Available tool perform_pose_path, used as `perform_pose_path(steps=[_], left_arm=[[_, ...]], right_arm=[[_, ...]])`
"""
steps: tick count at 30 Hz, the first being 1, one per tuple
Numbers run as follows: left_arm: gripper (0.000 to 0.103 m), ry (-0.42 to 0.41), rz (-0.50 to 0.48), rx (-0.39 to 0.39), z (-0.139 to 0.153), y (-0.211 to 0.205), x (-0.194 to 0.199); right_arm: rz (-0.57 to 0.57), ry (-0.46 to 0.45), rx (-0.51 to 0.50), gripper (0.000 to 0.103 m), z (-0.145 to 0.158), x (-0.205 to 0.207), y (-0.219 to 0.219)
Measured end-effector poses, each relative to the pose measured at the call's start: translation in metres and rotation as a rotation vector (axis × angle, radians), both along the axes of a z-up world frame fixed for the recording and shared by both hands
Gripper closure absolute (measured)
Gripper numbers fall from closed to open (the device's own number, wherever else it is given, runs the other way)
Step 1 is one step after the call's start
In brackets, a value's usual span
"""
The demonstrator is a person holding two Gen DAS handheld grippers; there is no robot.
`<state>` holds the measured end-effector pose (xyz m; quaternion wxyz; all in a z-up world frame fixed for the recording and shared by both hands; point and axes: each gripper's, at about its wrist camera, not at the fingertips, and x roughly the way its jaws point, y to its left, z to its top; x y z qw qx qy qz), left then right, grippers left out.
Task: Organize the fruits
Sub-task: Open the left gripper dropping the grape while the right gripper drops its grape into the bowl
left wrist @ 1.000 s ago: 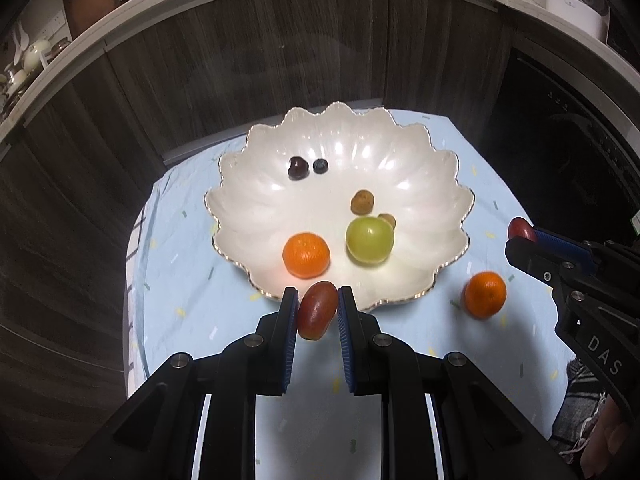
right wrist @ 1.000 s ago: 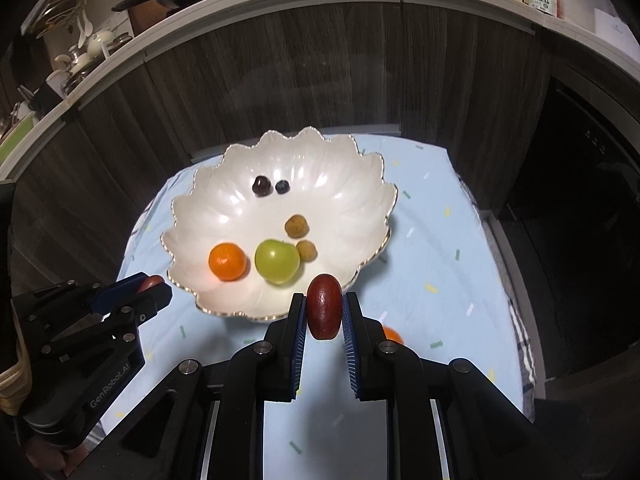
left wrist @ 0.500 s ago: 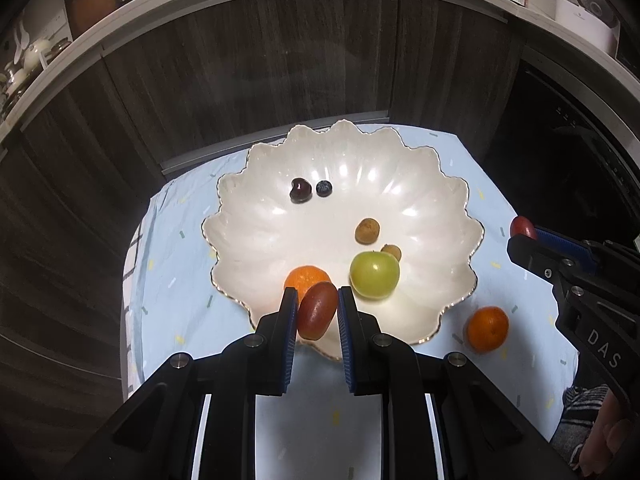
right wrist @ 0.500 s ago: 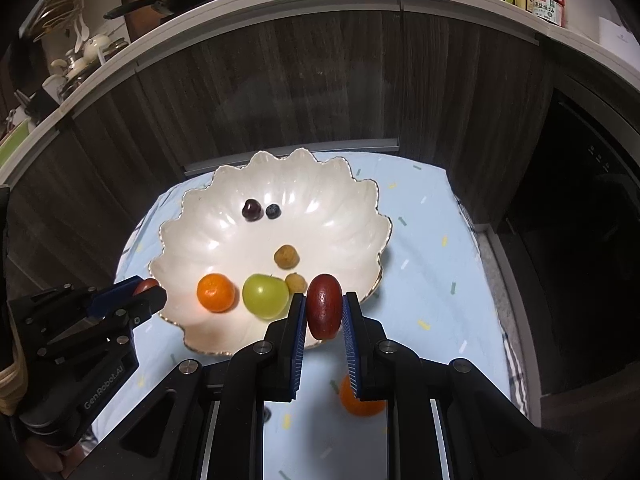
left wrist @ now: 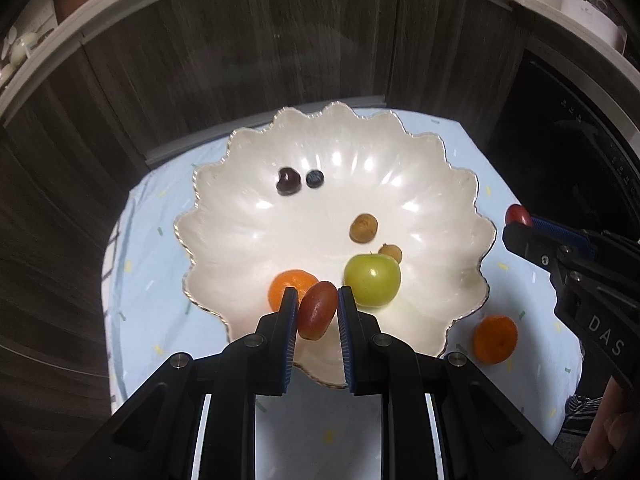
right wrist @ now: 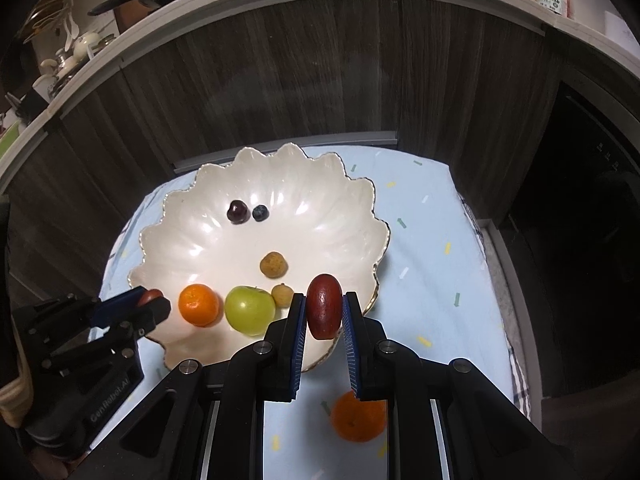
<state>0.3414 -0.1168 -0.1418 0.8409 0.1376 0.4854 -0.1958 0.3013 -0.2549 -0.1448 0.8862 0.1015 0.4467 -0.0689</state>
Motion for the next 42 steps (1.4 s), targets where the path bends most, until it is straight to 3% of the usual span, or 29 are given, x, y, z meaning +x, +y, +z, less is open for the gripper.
perform_pose_path(steps=[19,21,25,29,34,39,42], left_arm=[[0.082,0.075,-0.009,0.009,-0.032,-0.002,0.004],[0.079,0.077,-0.009,0.008,-0.033,-0.002,0.004],[0.065,0.066,-0.002,0.006,-0.032,0.000,0.002],[0.058,0.063,0.009,0.008,-0.031,0.001,0.003],[0.052,0.055,0.017,0.010,-0.029,0.002,0.003],[0.044,0.036,0.028,0.010,-0.023,0.003,0.002],[0.043,0.029,0.031,0.013,-0.021,0.004,0.001]], right_arm=[[0.060,0.093,0.033,0.083,-0.033,0.015,0.006],[0.061,0.095,0.036,0.083,-0.035,0.015,0.006],[0.064,0.094,0.028,0.082,-0.035,0.016,0.007],[0.051,0.080,0.003,0.056,-0.033,0.015,0.007],[0.036,0.068,-0.017,0.048,-0.029,0.014,0.007],[0.015,0.052,-0.038,0.028,-0.023,0.011,0.006],[0.005,0.042,-0.051,0.028,-0.018,0.009,0.005]])
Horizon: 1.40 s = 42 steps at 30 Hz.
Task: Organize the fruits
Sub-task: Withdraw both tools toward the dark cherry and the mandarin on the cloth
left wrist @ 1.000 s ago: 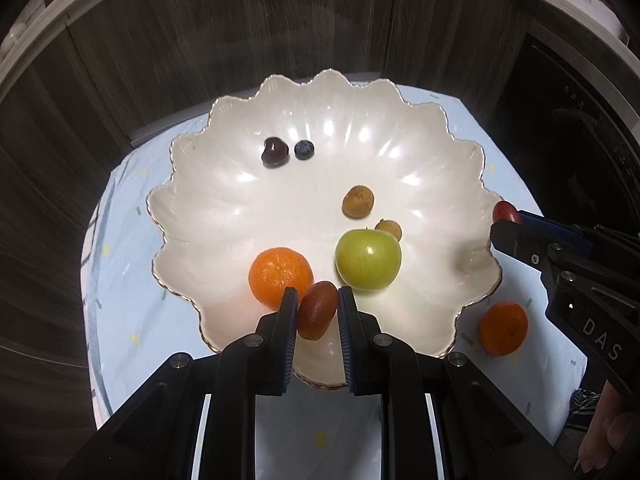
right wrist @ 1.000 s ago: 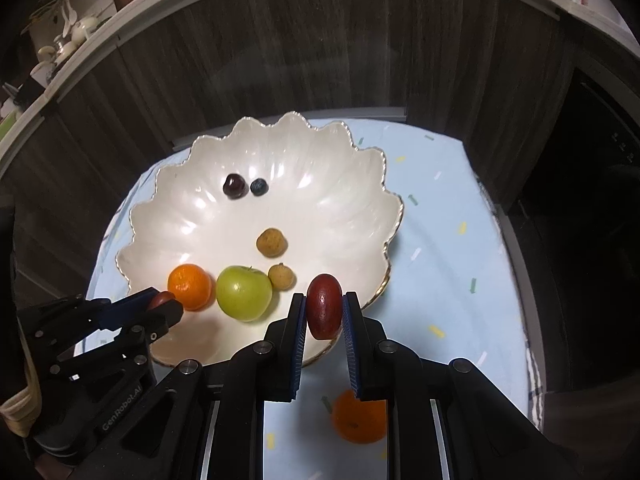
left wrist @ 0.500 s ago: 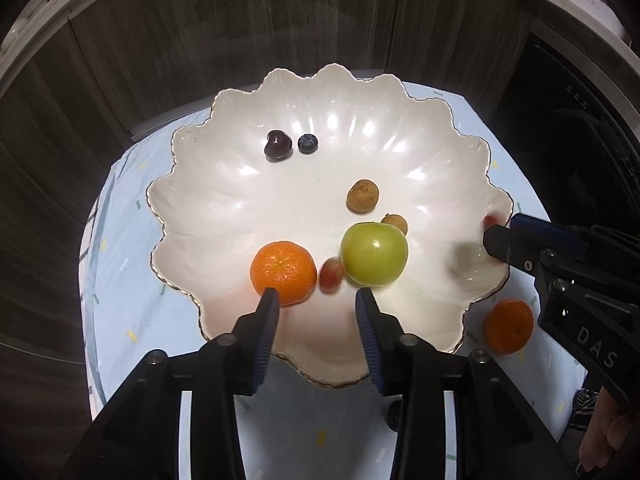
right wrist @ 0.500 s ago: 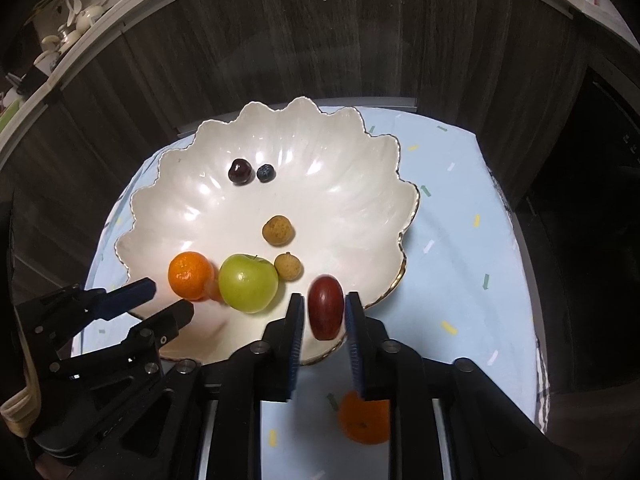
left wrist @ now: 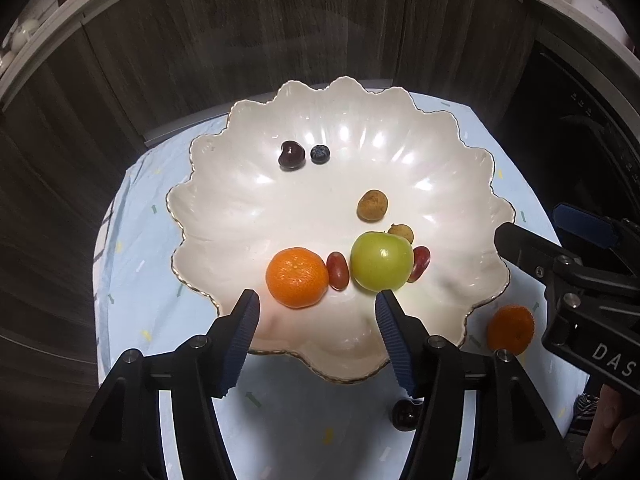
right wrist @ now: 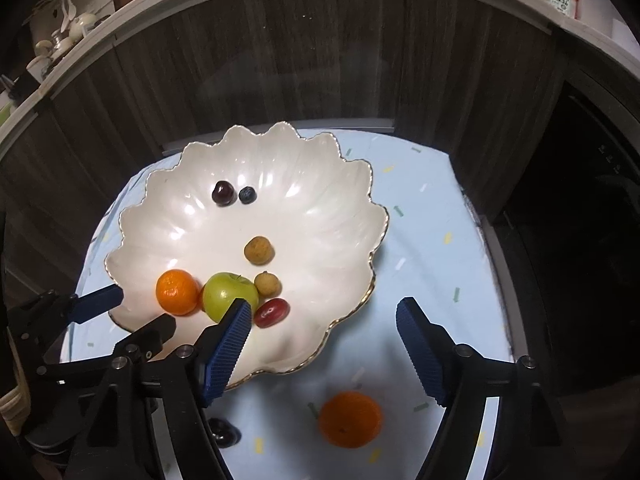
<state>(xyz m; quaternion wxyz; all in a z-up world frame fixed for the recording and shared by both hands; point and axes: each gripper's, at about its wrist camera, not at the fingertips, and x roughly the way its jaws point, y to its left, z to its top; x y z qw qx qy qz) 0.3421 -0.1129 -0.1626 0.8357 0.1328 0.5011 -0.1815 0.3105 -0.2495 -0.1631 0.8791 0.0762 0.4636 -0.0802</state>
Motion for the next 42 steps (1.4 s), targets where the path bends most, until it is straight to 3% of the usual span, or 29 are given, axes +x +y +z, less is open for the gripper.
perform_pose_path(steps=[10,25,42], left_arm=[[0.031,-0.045,0.020,0.004,0.019,0.003,-0.010],[0.029,-0.087,0.028,0.000,0.042,-0.002,-0.038],[0.029,-0.087,0.027,0.019,0.039,-0.011,-0.072]], right_arm=[[-0.006,-0.014,-0.002,0.028,0.012,-0.011,-0.001],[-0.021,-0.048,-0.017,0.028,0.031,-0.040,-0.012],[0.002,-0.021,-0.012,0.028,0.024,-0.067,-0.027]])
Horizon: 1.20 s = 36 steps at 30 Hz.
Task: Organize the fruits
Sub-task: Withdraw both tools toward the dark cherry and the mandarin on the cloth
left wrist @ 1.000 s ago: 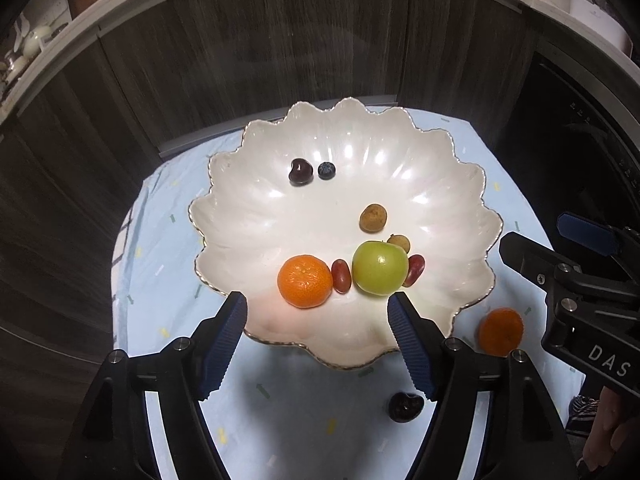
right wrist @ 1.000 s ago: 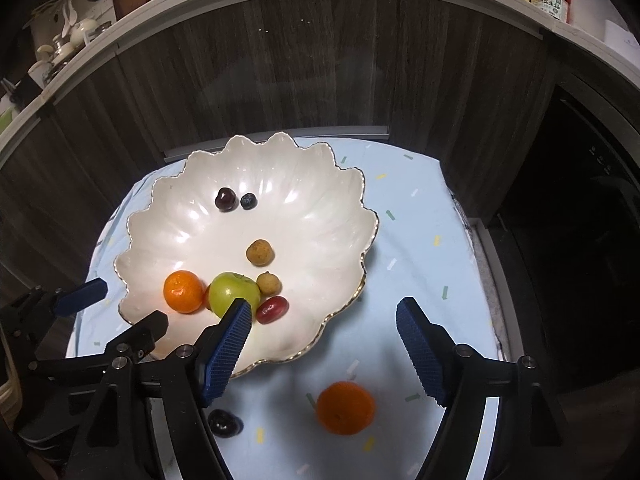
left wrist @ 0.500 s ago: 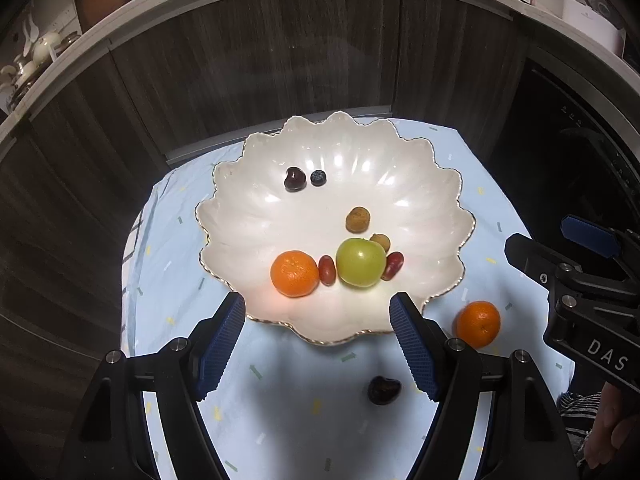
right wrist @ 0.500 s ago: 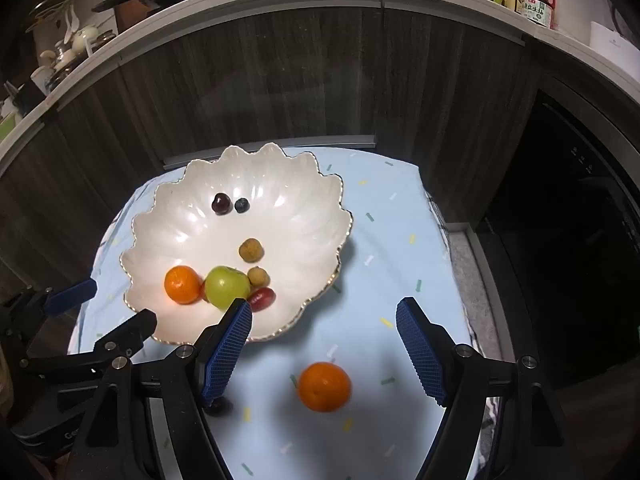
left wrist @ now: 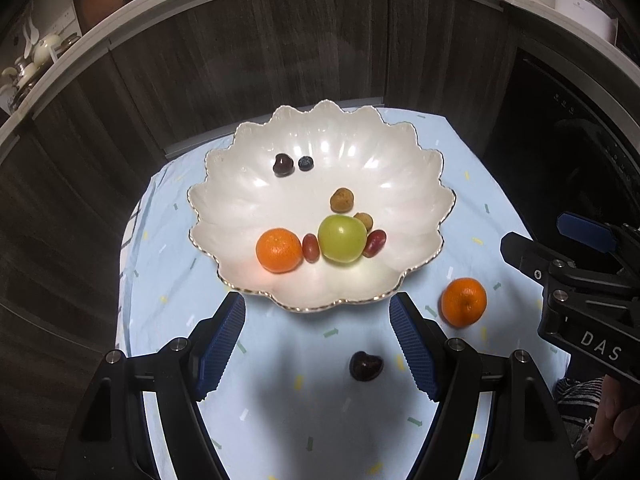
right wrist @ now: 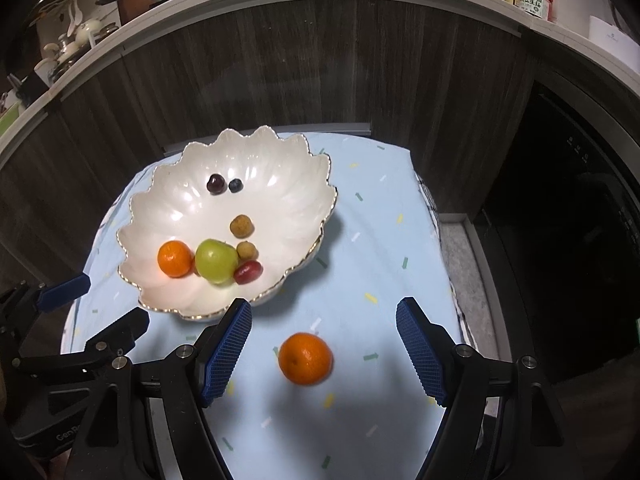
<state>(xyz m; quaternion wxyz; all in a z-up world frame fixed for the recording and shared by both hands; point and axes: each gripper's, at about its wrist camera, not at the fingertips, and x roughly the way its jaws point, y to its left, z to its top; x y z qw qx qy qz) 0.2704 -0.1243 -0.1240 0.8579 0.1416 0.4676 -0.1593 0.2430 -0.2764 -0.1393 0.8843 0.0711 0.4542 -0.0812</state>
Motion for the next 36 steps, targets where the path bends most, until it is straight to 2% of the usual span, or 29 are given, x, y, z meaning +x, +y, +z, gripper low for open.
perform_pose_path(steps=[4,7,23,36], left_arm=[[0.029,0.010,0.005,0.007,-0.007,0.003,-0.006],[0.025,0.018,0.009,0.011,-0.014,0.005,-0.009],[0.025,0.068,-0.005,0.046,-0.053,0.007,-0.021],[0.025,0.100,-0.036,0.036,-0.078,-0.002,-0.025]], right_arm=[[0.008,0.013,0.002,0.028,-0.007,-0.003,0.002],[0.016,0.023,0.000,0.028,-0.013,-0.005,0.005],[0.037,0.095,-0.008,0.025,-0.054,-0.008,0.007],[0.054,0.102,0.013,0.024,-0.074,-0.003,0.008]])
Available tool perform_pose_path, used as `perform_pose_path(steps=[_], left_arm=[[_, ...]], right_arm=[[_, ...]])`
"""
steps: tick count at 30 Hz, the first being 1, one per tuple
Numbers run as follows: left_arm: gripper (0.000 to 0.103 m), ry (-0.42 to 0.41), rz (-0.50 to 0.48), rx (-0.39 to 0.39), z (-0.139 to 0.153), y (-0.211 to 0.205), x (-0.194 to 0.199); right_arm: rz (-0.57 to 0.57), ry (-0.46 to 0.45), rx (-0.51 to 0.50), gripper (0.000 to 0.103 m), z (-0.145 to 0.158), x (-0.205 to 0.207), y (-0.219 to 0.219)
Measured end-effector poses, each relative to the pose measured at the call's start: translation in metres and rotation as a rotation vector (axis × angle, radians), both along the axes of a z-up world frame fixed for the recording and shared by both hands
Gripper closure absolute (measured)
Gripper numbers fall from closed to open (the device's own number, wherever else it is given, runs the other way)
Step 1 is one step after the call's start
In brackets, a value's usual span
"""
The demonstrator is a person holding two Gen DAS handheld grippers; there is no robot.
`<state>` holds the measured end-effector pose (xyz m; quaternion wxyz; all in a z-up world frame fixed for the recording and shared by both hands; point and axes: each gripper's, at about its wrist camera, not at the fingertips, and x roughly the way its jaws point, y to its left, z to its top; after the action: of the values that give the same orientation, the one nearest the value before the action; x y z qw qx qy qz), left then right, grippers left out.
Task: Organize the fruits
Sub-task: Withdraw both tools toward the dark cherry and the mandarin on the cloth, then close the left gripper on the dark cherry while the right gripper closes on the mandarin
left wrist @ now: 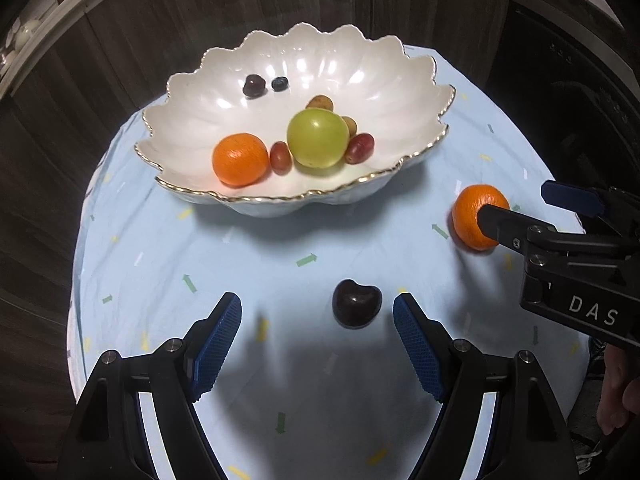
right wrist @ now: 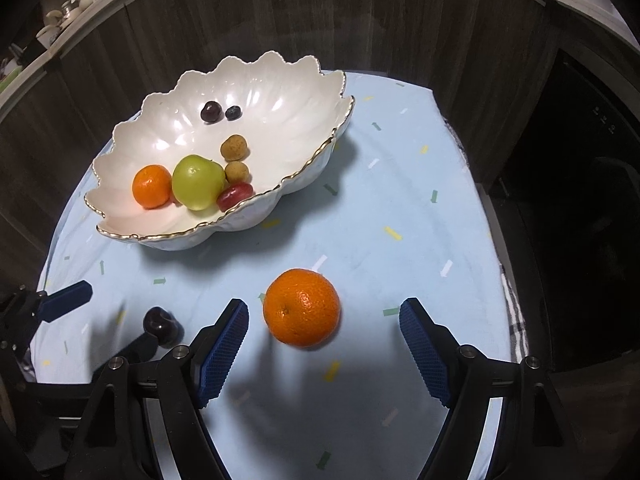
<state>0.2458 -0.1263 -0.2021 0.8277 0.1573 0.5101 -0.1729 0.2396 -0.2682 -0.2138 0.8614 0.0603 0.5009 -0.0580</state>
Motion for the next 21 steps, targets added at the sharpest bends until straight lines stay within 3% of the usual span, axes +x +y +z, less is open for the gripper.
perform_pose_path(steps=[10,21], left_arm=[[0.026,0.024,-0.025,0.012,-0.016,-0.006,0.001],[0.046,0.028,-0.035,0.007,-0.026,-0.009,0.006]], right_arm=[[0.017,0.021,0.009,0.025,-0.014,0.005,0.000],[0.033,0.041,0.013,0.024,-0.026,0.012,0.001]])
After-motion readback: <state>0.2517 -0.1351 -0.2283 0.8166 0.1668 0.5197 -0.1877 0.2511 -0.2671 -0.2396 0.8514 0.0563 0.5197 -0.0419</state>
